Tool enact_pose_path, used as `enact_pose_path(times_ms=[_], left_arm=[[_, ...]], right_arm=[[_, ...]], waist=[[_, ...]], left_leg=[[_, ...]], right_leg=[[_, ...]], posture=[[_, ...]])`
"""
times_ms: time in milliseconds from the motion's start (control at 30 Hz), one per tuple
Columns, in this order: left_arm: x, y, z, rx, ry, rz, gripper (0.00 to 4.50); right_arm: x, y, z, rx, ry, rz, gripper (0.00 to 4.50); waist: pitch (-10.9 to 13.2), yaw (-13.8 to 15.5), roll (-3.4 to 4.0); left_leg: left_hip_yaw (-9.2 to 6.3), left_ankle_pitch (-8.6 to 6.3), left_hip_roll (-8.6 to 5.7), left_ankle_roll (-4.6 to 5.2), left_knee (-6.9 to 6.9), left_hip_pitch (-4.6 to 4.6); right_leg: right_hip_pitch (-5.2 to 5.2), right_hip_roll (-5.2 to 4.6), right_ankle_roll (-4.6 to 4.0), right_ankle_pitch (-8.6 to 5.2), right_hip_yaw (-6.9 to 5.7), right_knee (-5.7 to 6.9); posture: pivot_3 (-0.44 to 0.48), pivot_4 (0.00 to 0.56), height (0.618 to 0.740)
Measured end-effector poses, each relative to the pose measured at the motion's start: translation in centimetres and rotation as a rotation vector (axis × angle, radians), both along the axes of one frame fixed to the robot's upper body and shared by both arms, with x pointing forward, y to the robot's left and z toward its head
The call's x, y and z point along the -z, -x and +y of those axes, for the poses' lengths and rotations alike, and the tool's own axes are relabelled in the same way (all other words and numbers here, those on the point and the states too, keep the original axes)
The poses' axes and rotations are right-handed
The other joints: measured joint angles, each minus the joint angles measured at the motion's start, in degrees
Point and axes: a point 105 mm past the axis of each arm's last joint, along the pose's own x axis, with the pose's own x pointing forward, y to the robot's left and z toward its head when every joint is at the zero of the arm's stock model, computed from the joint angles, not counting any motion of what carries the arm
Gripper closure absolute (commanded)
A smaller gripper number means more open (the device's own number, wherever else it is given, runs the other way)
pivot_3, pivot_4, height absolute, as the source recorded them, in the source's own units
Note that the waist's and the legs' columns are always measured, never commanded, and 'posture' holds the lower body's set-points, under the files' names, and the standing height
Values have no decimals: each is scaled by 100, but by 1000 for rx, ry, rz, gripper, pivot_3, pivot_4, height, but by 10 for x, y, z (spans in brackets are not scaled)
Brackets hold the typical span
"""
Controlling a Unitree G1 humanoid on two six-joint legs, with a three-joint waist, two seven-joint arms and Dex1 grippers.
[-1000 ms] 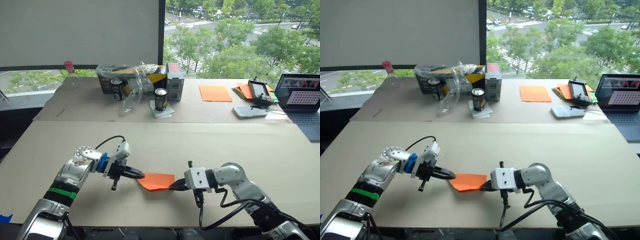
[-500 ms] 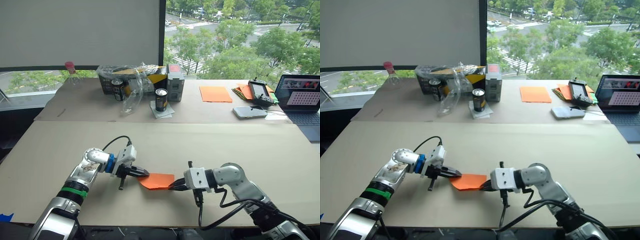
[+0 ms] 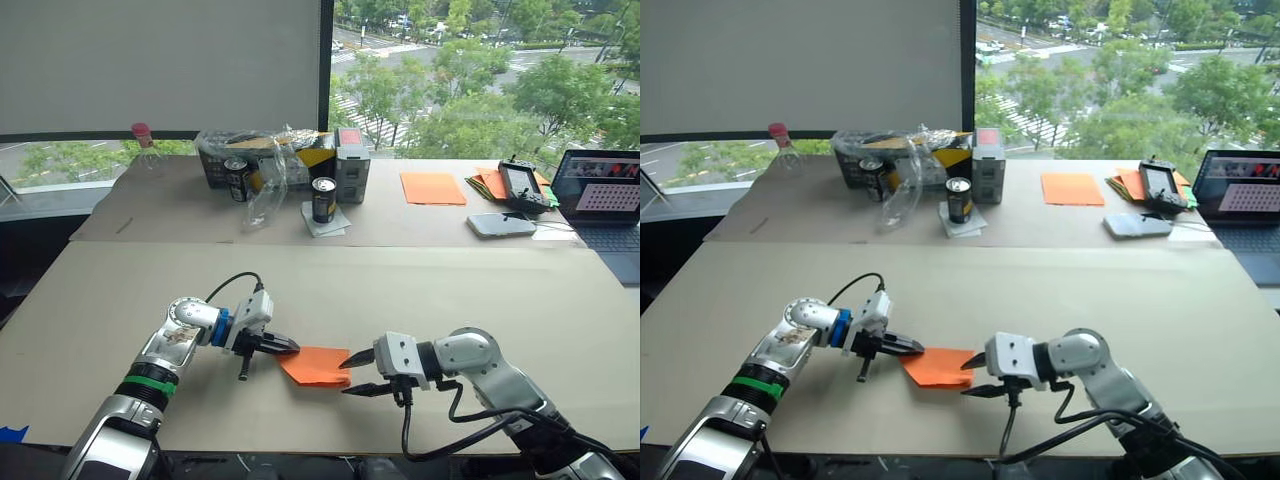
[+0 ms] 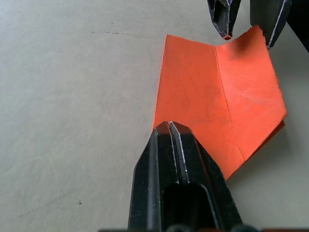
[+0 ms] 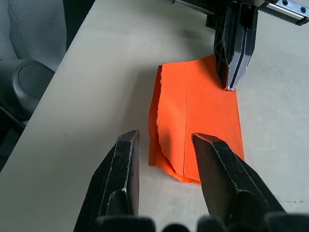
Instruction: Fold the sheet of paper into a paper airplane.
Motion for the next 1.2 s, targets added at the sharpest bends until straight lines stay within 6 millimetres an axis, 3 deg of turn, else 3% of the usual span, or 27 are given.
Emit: enact_pose_path(times_ms=[167, 367, 633, 900, 1200], left_arm=[[0, 0, 0, -2, 1, -1, 4500], [0, 0, 0, -1, 1, 0, 4500], [-1, 0, 0, -2, 2, -3, 4500], [0, -1, 0, -5, 1, -3, 4500], [-1, 0, -1, -14, 6, -17, 4500]], right_arm=[[-1, -4, 2, 19, -8, 14, 2569], [0, -10, 4, 57, -26, 58, 4432], [1, -16, 4, 128, -47, 215, 4479], [8, -27, 4, 249, -45, 477, 4479], [13, -39, 4, 330, -30, 552, 4479]], waist=[[0, -2, 0], [0, 0, 0], [0, -1, 0], [-1, -2, 2], [-3, 1, 5]], left_leg=[[0, 0, 0, 0, 0, 0], [0, 0, 0, 0, 0, 0], [0, 0, 0, 0, 0, 0], [-1, 0, 1, 0, 0, 1], [-1, 0, 0, 0, 0, 1]], right_leg=[[0, 0, 1, 0, 0, 0], [0, 0, -3, 2, 0, 0], [0, 0, -9, 5, 0, 1], [-1, 0, -10, 6, 0, 2], [-1, 0, -9, 6, 0, 2]], posture=[[0, 150, 730], [0, 150, 730], [0, 150, 730], [0, 150, 730], [0, 150, 730]])
